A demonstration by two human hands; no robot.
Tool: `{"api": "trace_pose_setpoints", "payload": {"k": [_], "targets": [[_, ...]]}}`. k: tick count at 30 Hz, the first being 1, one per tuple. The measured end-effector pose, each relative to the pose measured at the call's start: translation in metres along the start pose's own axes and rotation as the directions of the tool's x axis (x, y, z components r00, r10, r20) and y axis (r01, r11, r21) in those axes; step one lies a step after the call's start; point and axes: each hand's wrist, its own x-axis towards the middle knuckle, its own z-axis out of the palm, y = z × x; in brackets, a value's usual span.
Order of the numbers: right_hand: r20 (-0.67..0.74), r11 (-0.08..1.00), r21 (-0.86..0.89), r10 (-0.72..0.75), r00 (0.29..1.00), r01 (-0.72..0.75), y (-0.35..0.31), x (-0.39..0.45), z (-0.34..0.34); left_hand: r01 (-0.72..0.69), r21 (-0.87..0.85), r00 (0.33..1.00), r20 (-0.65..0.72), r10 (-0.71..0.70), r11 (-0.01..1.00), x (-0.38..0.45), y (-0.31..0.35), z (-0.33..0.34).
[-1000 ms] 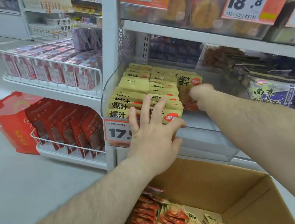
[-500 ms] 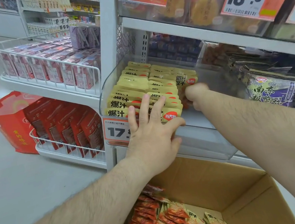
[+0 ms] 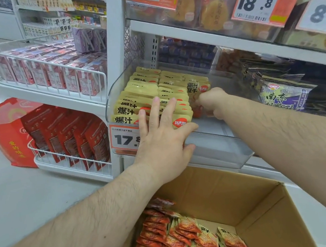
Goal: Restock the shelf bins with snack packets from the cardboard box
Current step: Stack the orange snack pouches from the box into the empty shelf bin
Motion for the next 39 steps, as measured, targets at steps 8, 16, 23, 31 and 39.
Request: {"api": "trace_pose_setpoints", "payload": {"k": [8,16,23,31,39], "targets": [[-0.243,0.802,-0.195,-0.597,0.764,0.565,0.017,-0.159,-0.032,-0.080,-0.150,0.995,0.047,0.088,0.985,-0.024,0.024,0.005],[-0.101,0.917,-0.070,-0.399,0.911,0.393,0.145,-0.194,0.005,0.131,-0.110,0.747,0.664,-0.025,0.985,-0.047,0.024,0.044],[0.118,0.791,-0.569,0.351,0.929,-0.227,0.303,-0.124,0.025,0.209,-0.162,0.643,0.765,-0.011,0.964,-0.049,0.022,0.069],[-0.004,0.597,-0.603,0.661,0.750,-0.529,0.418,-0.087,0.061,0.346,-0.155,0.525,0.849,-0.054,0.925,-0.061,0.014,0.101],[0.094,0.662,-0.272,0.740,0.666,-0.698,0.367,-0.108,0.043,0.563,-0.160,0.437,0.891,-0.127,0.811,-0.070,0.009,0.103]]}}
